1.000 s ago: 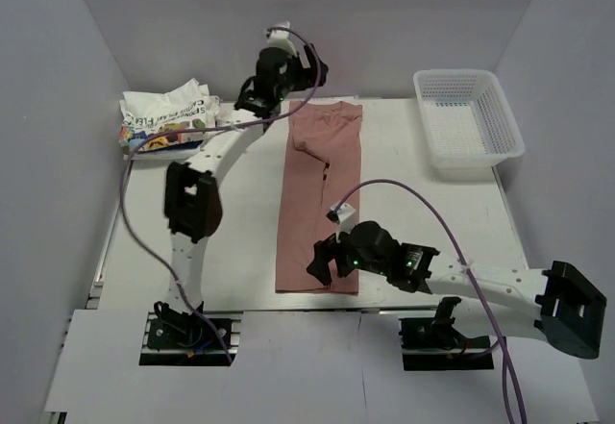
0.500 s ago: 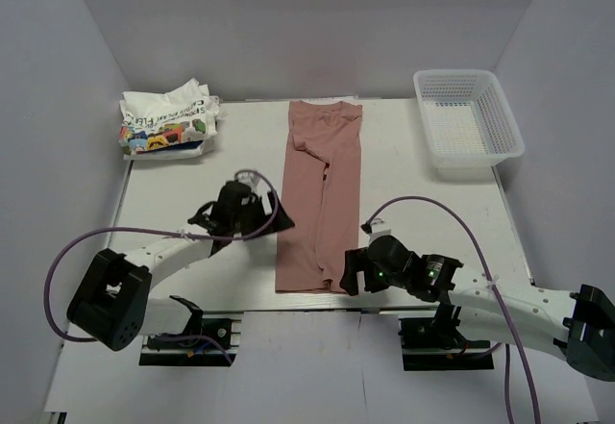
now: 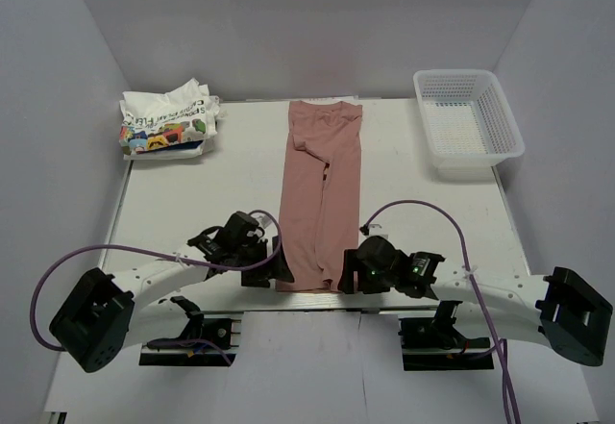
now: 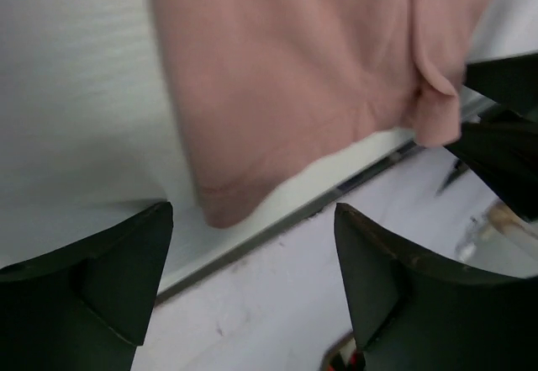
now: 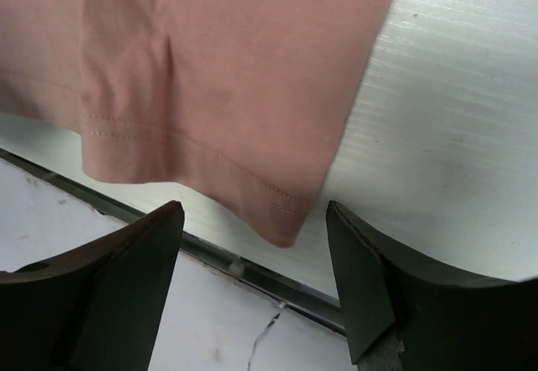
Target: Fold and stack the t-shirts
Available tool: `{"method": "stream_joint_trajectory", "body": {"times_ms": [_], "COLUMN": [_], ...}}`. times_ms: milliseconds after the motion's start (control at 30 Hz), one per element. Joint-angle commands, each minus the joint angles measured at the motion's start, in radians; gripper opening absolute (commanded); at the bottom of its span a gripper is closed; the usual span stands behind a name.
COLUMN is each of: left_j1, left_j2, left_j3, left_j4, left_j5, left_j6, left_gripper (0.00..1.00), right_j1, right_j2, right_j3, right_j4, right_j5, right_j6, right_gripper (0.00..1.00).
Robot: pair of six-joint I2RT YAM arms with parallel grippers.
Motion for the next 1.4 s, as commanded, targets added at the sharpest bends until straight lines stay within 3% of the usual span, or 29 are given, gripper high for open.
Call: {"method": "stream_joint_trajectory", "body": {"times_ms": [0, 133, 200, 333, 400, 467, 567, 800, 1033, 1233, 1367], "left_j1": [-0.039, -0.068, -0.097, -0.127, -0.138, -0.149, -0.172, -0.192, -0.210, -0.210, -0.189], "left_j2": [0.047, 0.081, 0.099, 0.156, 0.197, 0.225, 0.245, 0.106, 0.032, 0.072, 0.092], "left_j3": [-0.021, -0.021, -0.021, -0.021, -0.005, 0.010, 0.036, 0.058, 0.102, 0.163, 0.260], "left_j4": [-0.032, 0.001, 0.023, 0.027, 0.037, 0.037, -0.015, -0.137, -0.068, 0.001, -0.020], "left_j5": [0.017, -0.006, 0.007, -0.014, -0.025, -0.025, -0.043, -0.135, -0.088, -0.040, -0.172], "left_j6": [0.006, 0.006, 0.006, 0.006, 0.006, 0.019, 0.019, -0.015, 0.039, 0.126, 0.149], "left_gripper": [0.86, 0.80, 0.76, 0.51, 0.44, 0.29, 0.00, 0.00, 0.00, 0.00, 0.00], "right_j1": [-0.004, -0.004, -0.003, -0.006, -0.009, -0.001, -0.002, 0.005, 0.014, 0.007, -0.009], "right_j2": [0.016, 0.010, -0.004, -0.034, -0.045, -0.056, -0.085, -0.185, -0.121, -0.064, -0.058], "right_j3": [-0.041, -0.050, -0.057, -0.073, -0.084, -0.101, -0.119, -0.098, -0.002, 0.092, 0.153], "right_j4": [0.024, 0.021, 0.013, 0.003, -0.011, -0.017, -0.042, -0.224, -0.197, -0.100, -0.131], "right_j5": [-0.002, 0.006, 0.010, 0.039, 0.045, 0.027, -0.014, -0.030, -0.076, 0.050, 0.191], "right_j6": [0.066, 0.083, 0.097, 0.123, 0.135, 0.135, 0.147, 0.161, -0.023, -0.086, -0.054], "right_gripper": [0.74, 0.64, 0.51, 0.26, 0.19, 0.00, 0.00, 0.00, 0.00, 0.00, 0.00]}}
